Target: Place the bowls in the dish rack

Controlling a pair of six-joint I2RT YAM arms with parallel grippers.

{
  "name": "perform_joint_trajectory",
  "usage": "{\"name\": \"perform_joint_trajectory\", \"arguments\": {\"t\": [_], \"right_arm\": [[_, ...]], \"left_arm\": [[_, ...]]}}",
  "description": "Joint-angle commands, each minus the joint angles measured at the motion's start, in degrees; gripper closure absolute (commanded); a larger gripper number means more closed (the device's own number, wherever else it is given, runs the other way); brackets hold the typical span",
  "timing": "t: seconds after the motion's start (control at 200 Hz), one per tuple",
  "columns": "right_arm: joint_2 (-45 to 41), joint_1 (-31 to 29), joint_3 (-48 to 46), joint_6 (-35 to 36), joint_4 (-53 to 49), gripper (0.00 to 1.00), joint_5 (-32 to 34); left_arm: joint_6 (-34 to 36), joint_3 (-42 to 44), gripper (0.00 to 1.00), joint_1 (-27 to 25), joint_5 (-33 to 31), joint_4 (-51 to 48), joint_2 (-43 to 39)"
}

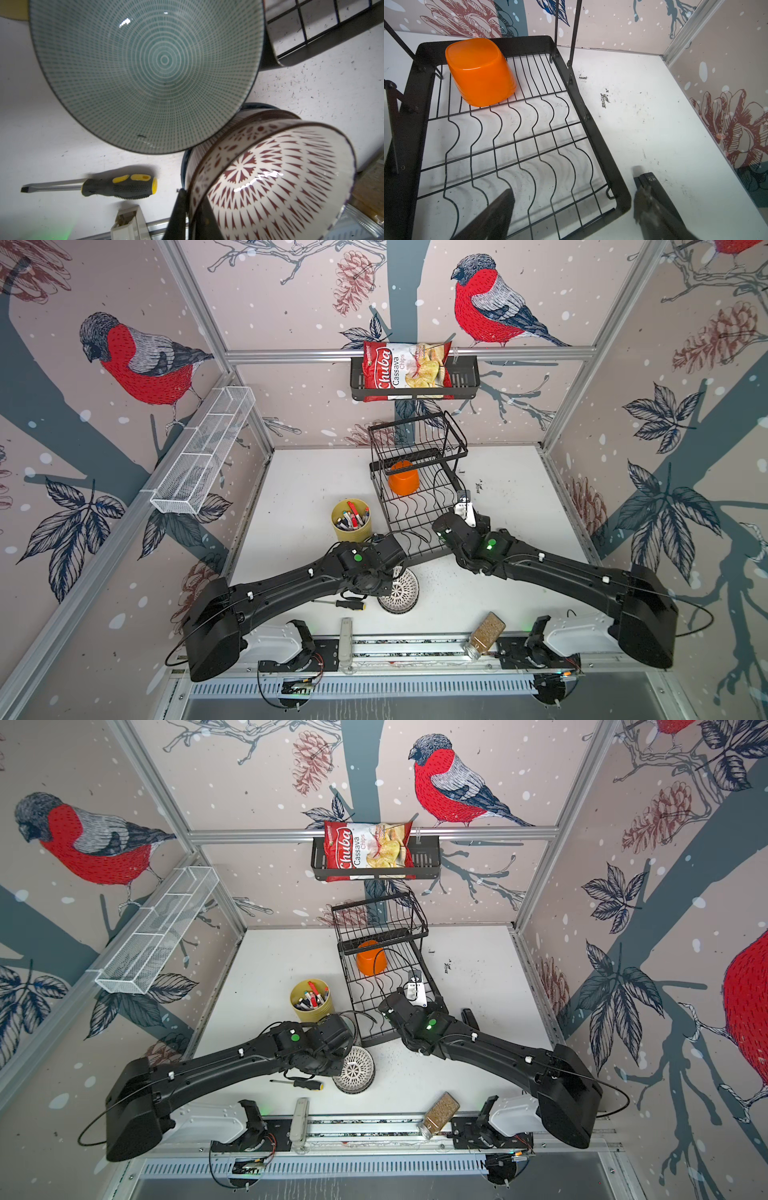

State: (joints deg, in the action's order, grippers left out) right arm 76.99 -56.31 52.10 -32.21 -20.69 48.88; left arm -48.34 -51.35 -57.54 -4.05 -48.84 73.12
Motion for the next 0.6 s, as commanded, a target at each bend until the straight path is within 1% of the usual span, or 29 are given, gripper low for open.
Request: {"name": "perform_joint_trajectory", "arguments": {"t": [0.0,0.41,0.59], "right_arm": [[0.3,0.0,-0.2,0.9,1.6,0.09,-0.5],[0.7,0.0,-0.4,1.4,2.2,0.09,-1.9],[0.8,-0.1,-0.5,1.4,2.4,0.09,-1.8]], "left_arm": [[0.7,-0.6,1.00,0.0,1.1,1.6,-0.2],[0.9,-0.5,1.00,0.0,0.7,1.4,-0.1],[0.4,-0.9,1.00,0.0,-1.4,-0.2,1.1]]}}
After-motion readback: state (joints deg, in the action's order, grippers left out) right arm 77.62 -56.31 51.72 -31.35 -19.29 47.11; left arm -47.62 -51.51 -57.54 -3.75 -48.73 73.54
